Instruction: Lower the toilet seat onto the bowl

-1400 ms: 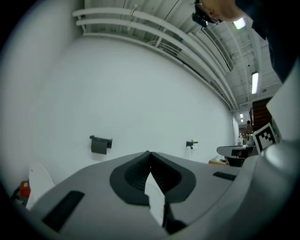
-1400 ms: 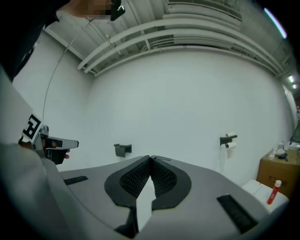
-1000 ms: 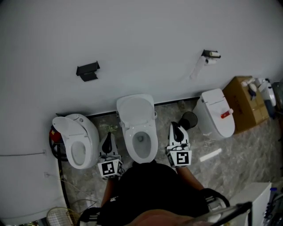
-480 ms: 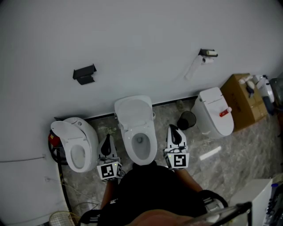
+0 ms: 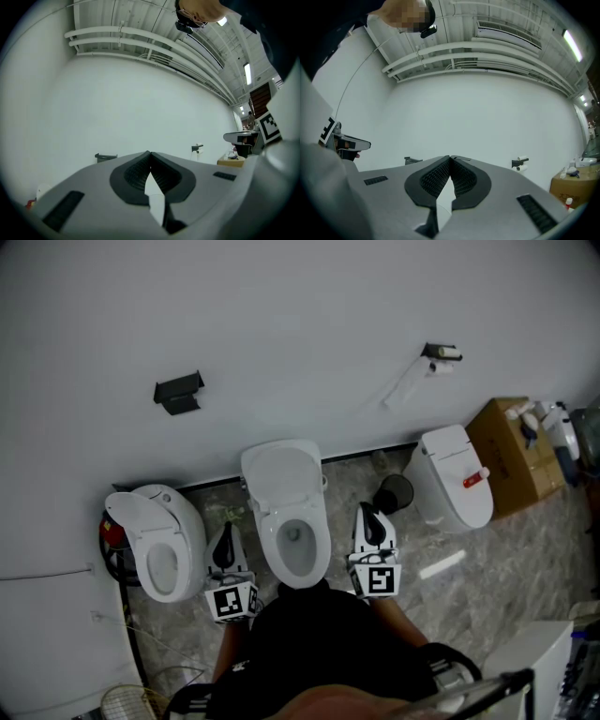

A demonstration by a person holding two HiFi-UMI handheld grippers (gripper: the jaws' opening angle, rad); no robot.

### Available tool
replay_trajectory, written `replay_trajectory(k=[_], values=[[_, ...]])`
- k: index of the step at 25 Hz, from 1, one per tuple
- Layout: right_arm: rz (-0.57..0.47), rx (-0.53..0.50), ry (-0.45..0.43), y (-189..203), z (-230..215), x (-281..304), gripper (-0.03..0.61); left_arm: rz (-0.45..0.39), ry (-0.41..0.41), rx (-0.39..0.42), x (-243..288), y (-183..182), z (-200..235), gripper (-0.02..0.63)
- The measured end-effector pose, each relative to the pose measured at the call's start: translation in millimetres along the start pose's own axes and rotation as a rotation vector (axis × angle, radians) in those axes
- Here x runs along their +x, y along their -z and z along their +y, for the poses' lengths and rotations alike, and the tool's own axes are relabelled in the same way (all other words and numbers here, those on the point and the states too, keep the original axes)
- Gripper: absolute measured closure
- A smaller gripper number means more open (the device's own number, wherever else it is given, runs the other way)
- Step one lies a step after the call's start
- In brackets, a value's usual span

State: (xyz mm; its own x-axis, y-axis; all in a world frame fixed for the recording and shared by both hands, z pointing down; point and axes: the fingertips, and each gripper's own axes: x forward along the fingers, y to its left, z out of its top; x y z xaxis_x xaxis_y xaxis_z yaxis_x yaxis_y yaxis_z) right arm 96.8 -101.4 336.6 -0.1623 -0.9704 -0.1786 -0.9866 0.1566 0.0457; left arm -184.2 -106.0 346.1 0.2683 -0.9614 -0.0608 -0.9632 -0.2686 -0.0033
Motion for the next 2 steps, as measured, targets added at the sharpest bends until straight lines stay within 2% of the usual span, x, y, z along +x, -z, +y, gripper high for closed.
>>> replay_trajectory(k=[2], values=[[-0.011, -0.002, -0.001, 0.2, -0.1, -0.8, 0.563, -0.002, 0.0, 0.003, -0.5, -0.3, -1.3, 0.606]])
